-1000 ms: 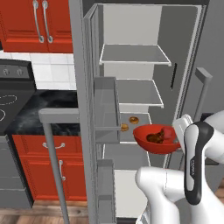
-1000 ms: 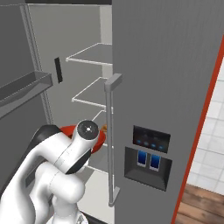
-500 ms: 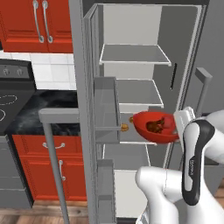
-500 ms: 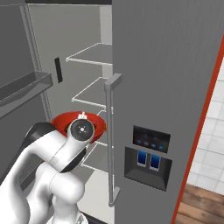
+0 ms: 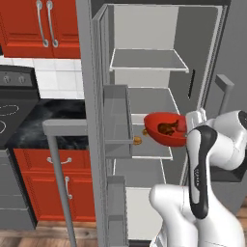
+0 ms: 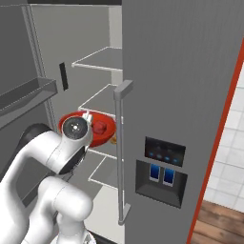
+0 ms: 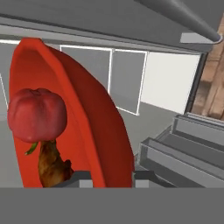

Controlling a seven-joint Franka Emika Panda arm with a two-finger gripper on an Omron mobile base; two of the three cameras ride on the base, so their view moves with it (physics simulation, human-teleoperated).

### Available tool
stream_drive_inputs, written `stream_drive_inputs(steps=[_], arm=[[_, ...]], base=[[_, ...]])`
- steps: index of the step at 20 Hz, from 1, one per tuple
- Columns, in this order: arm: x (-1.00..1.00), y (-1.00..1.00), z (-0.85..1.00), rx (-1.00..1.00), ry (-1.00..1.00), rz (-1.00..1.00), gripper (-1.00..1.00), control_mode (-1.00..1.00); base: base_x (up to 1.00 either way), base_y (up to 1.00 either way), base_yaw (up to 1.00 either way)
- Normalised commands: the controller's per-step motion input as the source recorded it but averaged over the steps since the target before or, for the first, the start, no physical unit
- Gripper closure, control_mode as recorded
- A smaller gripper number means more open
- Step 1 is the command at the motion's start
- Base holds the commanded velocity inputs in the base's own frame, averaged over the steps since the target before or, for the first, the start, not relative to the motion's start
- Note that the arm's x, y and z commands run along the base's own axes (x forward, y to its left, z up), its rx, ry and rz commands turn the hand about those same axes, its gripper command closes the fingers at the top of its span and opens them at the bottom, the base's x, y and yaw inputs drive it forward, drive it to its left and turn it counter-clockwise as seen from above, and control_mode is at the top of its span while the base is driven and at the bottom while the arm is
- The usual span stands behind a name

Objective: Pick the chicken drumstick and bell pepper from their plates and place them in the bowl. Then put the bowl in the fridge.

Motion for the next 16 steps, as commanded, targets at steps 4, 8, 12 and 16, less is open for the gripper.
stream_drive_inputs(steps=[4, 8, 12, 16], arm=[[0.28, 0.07, 0.2, 0.0, -0.01, 0.03, 1.0, -1.0], [0.39, -0.01, 0.14, 0.0, 0.01, 0.12, 1.0, -1.0], [0.46, 0.0, 0.08, 0.0, 0.0, 0.08, 1.0, -1.0], [0.54, 0.0, 0.01, -0.03, 0.0, 0.02, 1.0, -1.0]], base=[[0.0, 0.0, 0.0], [0.0, 0.0, 0.0], [0.0, 0.0, 0.0], [0.0, 0.0, 0.0]])
